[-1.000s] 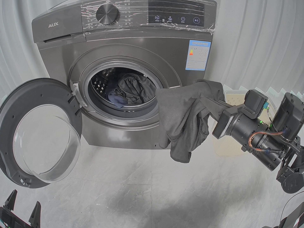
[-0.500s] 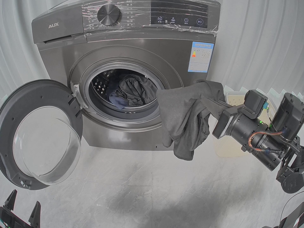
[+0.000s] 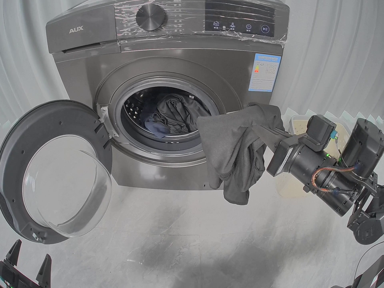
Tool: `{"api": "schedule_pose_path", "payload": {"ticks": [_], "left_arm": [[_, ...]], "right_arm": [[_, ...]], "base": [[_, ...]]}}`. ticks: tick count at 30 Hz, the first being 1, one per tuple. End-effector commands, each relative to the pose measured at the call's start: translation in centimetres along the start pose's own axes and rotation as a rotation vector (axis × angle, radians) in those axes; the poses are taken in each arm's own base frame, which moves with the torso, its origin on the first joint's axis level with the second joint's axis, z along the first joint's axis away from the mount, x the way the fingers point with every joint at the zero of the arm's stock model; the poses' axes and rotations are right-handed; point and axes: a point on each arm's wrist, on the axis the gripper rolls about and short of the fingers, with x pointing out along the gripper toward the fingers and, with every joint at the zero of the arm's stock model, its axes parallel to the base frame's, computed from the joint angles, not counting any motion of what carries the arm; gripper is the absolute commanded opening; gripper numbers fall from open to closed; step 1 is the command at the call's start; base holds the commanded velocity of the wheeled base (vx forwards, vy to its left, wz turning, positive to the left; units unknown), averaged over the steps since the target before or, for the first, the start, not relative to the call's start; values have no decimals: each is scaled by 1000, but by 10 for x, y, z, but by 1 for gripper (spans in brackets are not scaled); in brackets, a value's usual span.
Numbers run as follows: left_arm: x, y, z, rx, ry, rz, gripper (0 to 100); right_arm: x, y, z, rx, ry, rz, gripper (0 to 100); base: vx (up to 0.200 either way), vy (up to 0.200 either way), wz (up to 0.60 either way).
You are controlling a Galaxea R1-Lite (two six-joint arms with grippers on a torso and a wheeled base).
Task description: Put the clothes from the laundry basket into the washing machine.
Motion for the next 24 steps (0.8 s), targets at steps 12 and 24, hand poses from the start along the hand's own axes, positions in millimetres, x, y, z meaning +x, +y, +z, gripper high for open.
{"api": "schedule_pose_path", "payload": {"ticks": [12, 24], "left_arm": [[0, 0, -5, 24, 0, -1, 100], [0, 0, -5, 32, -1, -7, 100]], "right_arm": [[3, 4, -16, -2, 3, 19, 0], [3, 10, -18, 5, 6, 44, 0]], "base": [[0, 0, 0], [-100, 0, 0]]}}
